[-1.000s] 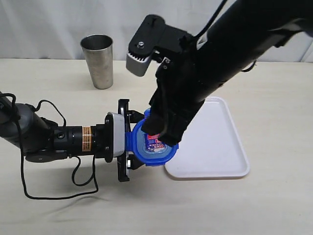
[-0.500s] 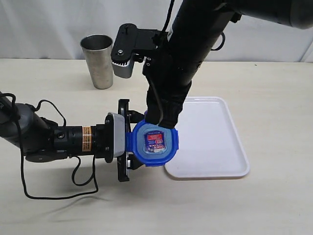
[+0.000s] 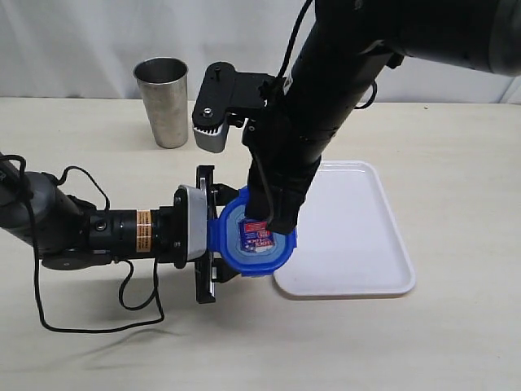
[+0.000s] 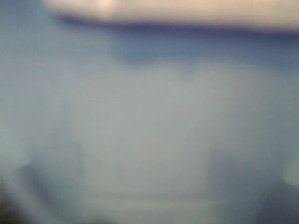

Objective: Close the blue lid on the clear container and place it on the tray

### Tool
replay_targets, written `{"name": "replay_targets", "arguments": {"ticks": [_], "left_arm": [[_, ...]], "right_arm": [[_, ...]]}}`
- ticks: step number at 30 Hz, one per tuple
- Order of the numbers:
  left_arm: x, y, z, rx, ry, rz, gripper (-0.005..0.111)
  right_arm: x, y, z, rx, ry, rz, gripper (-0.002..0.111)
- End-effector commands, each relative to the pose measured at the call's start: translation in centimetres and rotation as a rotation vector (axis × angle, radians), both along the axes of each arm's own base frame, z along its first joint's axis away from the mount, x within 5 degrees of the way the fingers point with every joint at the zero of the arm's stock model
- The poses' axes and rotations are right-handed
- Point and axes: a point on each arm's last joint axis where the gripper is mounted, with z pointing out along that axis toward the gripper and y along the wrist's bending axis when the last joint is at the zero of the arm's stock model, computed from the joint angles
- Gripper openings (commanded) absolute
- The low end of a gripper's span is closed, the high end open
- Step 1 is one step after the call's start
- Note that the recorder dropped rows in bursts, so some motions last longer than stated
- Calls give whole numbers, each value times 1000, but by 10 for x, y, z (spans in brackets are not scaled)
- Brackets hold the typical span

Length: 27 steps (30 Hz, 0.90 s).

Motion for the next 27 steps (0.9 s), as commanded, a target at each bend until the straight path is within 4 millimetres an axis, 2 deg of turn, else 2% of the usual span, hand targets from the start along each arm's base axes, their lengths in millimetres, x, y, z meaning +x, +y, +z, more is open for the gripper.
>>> {"name": "replay_targets", "arguments": {"ticks": [1,5,12,16,27], "left_arm": [[-2,-1,2,-37,46,-1,0],[-2,-1,2,-38,51,1,0],[-2,-1,2,-43,78,5,0],[-2,-1,2,-43,78,5,0],[-2,-1,3,-51,100,9,0]], "right_arm": [[-4,-3,-7,-14,34,-4,39],[-7,-6,-22,-36,46,10,39],[-7,-6,-27,-37,59,-17,39],[-5,-4,-39,-63,97,-24,34],[-3,-2,-62,-126,184,-14,31]]}}
